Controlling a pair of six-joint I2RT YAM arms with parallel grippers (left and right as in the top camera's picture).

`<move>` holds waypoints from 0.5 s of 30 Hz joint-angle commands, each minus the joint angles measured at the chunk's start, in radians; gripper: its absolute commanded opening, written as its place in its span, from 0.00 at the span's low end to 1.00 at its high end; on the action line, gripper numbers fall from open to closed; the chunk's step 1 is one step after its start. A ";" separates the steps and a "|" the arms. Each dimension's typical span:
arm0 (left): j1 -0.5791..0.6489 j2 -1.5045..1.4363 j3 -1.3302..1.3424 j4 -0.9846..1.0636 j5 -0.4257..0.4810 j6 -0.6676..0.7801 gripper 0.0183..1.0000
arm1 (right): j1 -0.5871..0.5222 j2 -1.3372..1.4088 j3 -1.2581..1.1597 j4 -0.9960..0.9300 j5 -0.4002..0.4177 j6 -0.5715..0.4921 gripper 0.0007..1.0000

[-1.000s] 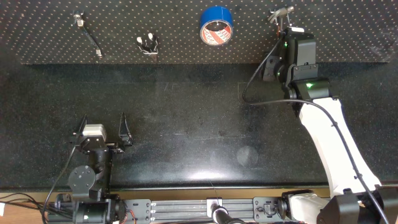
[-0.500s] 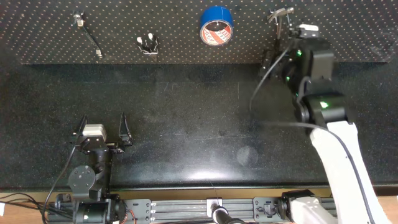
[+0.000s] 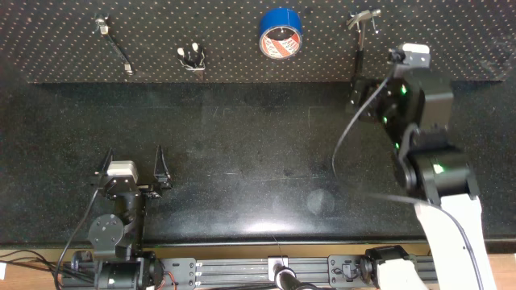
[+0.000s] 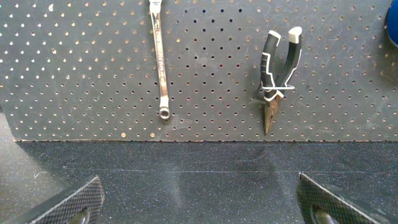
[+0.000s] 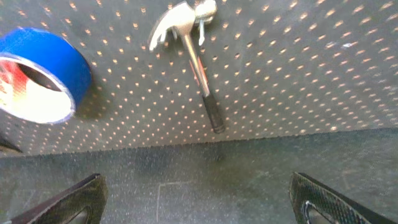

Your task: Place Tools Onto Pegboard

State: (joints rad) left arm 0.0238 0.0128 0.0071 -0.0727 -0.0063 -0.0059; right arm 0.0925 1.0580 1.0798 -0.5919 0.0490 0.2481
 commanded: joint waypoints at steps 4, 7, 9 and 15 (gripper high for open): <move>0.005 -0.010 -0.002 -0.007 0.003 -0.016 1.00 | -0.024 -0.268 -0.278 0.256 0.141 -0.016 0.95; 0.005 -0.010 -0.002 -0.007 0.003 -0.016 1.00 | -0.050 -0.344 -0.480 0.556 0.142 -0.017 0.95; 0.005 -0.010 -0.002 -0.007 0.003 -0.016 1.00 | -0.059 -0.381 -0.637 0.803 0.142 -0.016 0.95; 0.005 -0.010 -0.002 -0.007 0.003 -0.016 1.00 | -0.060 -0.522 -0.888 0.949 0.142 0.010 0.95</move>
State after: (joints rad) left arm 0.0238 0.0116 0.0071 -0.0731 -0.0063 -0.0059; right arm 0.0391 0.6079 0.2611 0.3534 0.1787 0.2459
